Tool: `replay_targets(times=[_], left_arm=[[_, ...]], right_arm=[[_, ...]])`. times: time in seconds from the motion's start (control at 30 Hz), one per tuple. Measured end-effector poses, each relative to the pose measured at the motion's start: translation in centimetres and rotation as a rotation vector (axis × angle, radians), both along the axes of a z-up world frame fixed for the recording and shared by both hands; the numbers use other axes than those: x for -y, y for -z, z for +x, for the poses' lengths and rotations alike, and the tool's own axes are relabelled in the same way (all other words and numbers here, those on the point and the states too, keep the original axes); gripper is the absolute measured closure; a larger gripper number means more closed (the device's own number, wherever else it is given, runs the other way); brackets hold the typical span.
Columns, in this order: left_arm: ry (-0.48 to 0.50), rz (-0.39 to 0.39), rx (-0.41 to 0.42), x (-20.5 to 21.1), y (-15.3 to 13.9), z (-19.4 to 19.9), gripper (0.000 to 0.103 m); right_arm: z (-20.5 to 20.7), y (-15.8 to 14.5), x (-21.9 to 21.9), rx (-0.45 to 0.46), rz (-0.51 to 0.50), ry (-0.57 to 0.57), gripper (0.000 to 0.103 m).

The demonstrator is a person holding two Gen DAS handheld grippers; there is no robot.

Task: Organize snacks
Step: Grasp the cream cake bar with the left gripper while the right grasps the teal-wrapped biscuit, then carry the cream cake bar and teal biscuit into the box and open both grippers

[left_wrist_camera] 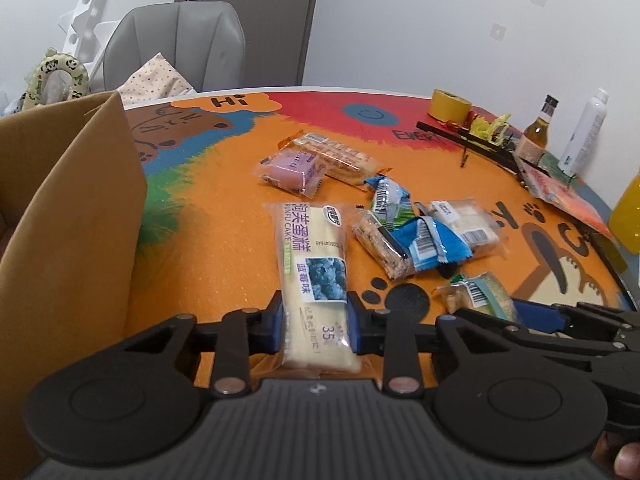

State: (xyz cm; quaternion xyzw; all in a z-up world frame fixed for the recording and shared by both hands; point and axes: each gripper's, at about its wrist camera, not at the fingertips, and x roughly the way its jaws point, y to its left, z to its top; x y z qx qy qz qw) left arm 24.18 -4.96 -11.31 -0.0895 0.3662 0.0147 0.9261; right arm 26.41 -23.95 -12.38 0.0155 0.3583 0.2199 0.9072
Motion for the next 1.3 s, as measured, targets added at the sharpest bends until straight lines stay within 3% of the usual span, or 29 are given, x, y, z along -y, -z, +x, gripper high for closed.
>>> replay_targets(times=[0.2,0.67,1.3], left_arm=[[0.009,-0.026,0.034,-0.1,-1.1,-1.5,0.075],[-0.026,-0.022,0.163,-1.5,-6.9,-4.2,0.075],[-0.162,-0.043,0.245,-8.4,-10.1,-7.8,0.075]], right_arm=[[-0.8,-1.1,-0.1,0.009,0.023,0.002,0.057],[-1.5,-5.7,-1.7,0.097,0.141,-0.05,0.057],[-1.9,-9.3,-8.2,0.13,0.216,-0.156,0.057]])
